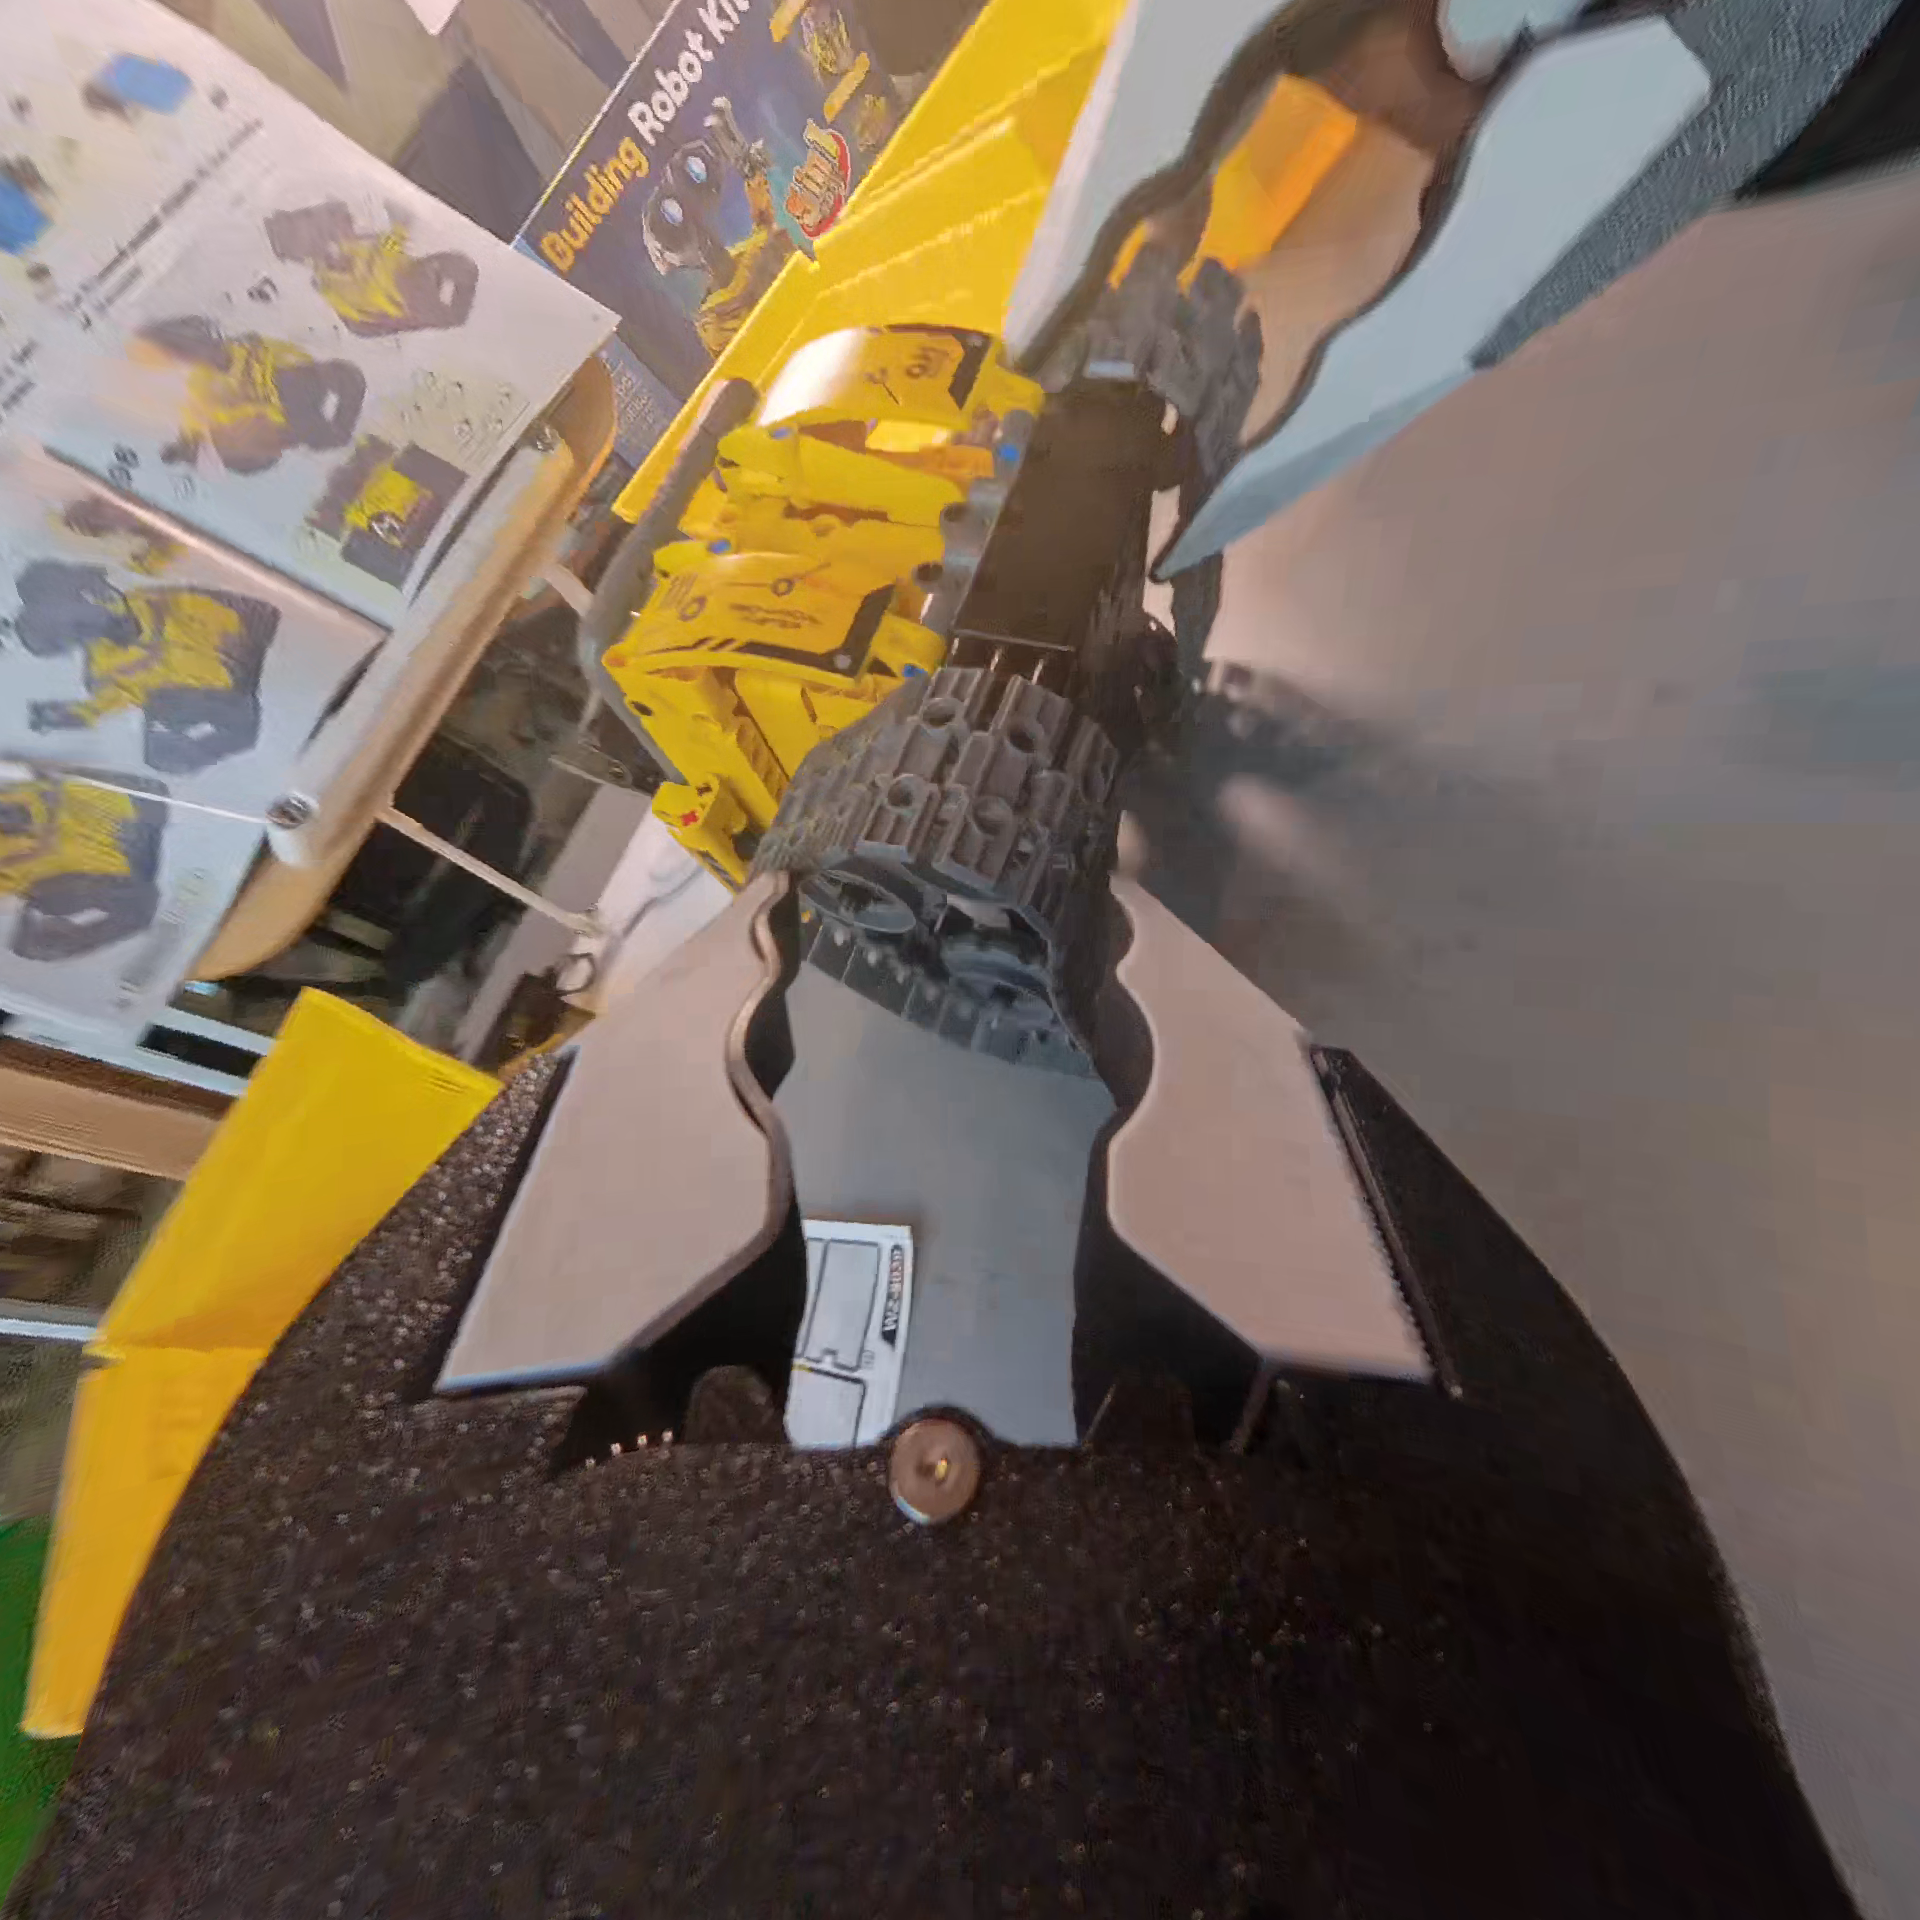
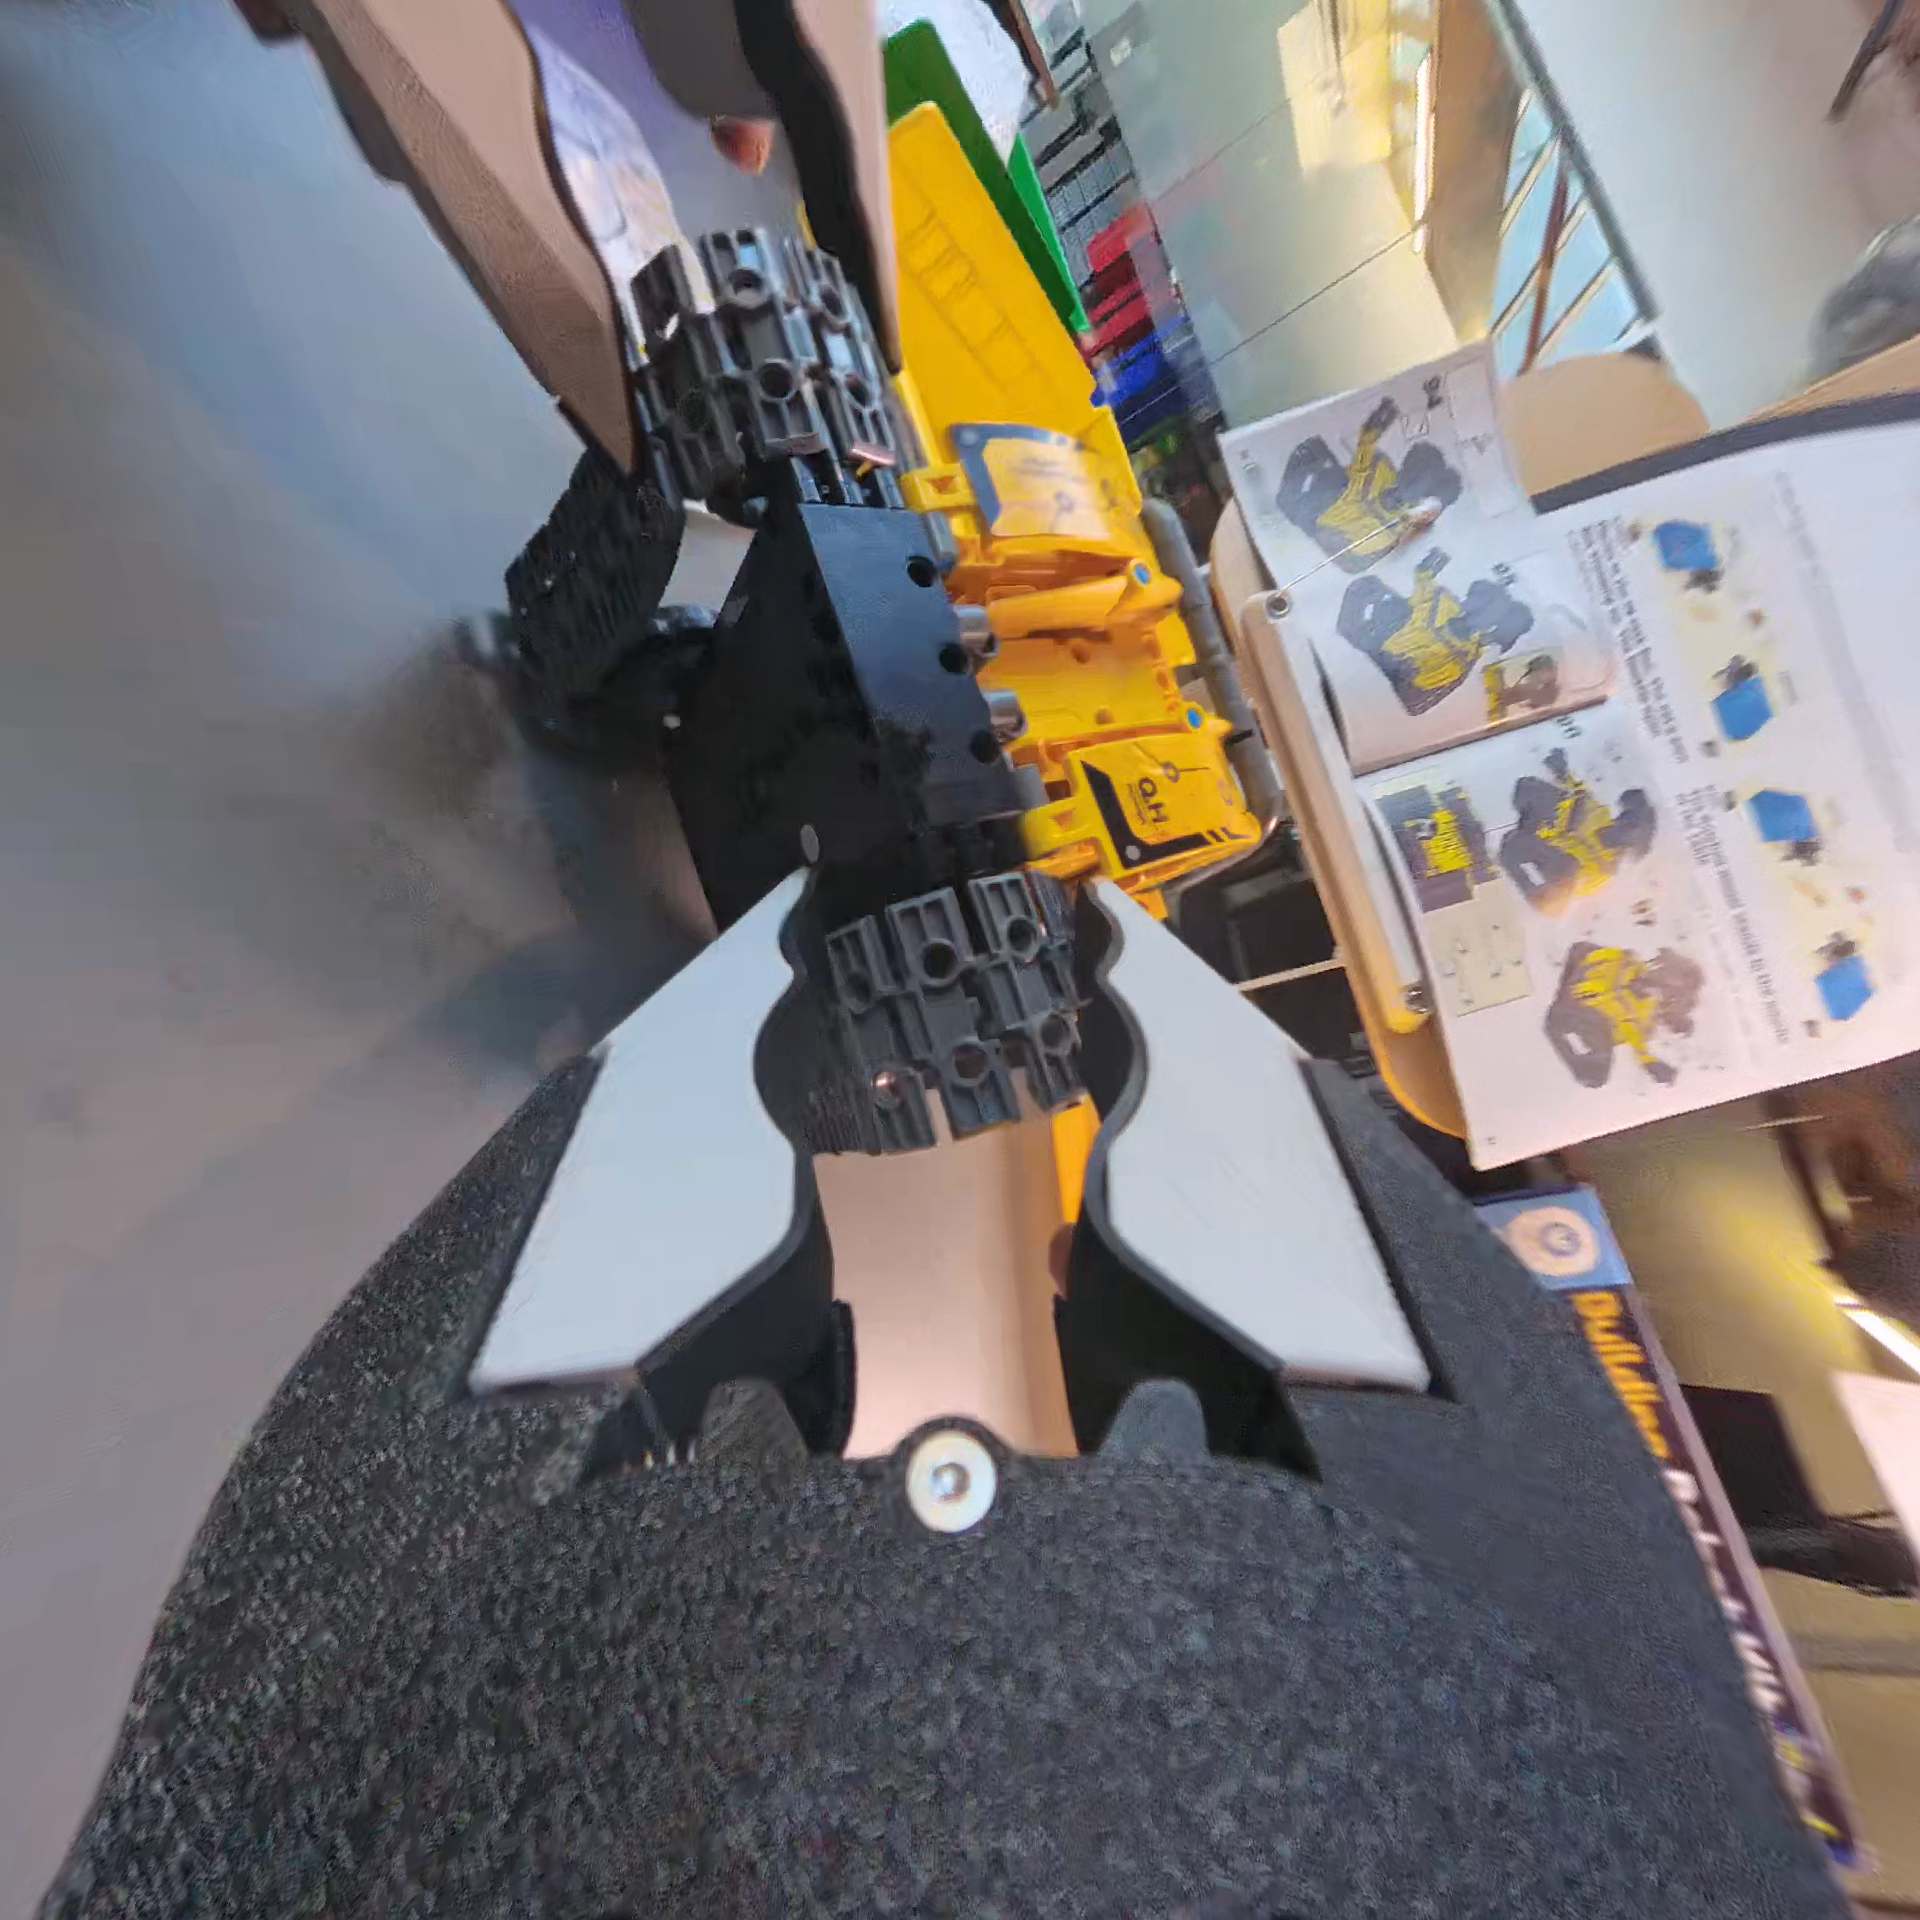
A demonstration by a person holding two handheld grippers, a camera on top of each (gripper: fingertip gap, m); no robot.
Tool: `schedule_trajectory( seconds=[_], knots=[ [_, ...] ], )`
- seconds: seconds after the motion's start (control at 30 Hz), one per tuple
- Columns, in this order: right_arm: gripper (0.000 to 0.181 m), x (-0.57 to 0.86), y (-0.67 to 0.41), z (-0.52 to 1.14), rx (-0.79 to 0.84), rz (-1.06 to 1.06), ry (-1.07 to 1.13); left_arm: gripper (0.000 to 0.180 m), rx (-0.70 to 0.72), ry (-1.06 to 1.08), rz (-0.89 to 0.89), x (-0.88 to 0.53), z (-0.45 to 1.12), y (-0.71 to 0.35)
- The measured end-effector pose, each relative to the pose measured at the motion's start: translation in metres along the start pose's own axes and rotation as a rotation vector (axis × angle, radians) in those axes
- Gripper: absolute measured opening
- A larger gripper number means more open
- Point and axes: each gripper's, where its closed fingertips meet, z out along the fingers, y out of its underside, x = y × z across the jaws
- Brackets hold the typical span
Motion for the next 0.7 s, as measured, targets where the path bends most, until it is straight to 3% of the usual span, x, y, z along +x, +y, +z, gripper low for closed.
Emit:
schedule_trajectory(
  seconds=[0.1,0.13,0.27,0.37,0.47,0.5,0.7],
  knots=[
    [0.048,-0.01,0.008,-0.001,-0.022,-0.125,0.058,0.053,-0.007,-0.026,0.126,0.014,-0.005,0.008],
    [0.048,-0.013,0.008,-0.003,-0.02,-0.089,0.041,0.04,-0.008,0.019,0.104,0.021,-0.008,0.011],
    [0.05,-0.025,0.003,-0.016,-0.021,0.013,-0.072,0.049,-0.079,0.181,-0.054,0.042,-0.01,0.027],
    [0.05,-0.034,-0.002,-0.026,-0.007,0.095,-0.152,0.041,-0.019,0.293,-0.153,0.051,-0.021,0.012],
    [0.031,-0.049,-0.007,-0.036,-0.012,0.161,-0.272,0.034,-0.028,0.482,-0.307,0.065,-0.035,0.005],
    [0.03,-0.051,-0.008,-0.038,-0.013,0.163,-0.277,0.044,-0.064,0.523,-0.358,0.069,-0.036,0.009],
    [0.034,-0.063,-0.004,-0.031,-0.048,0.179,-0.311,0.041,-0.167,0.474,-0.369,0.064,-0.025,0.026]
  ],
)
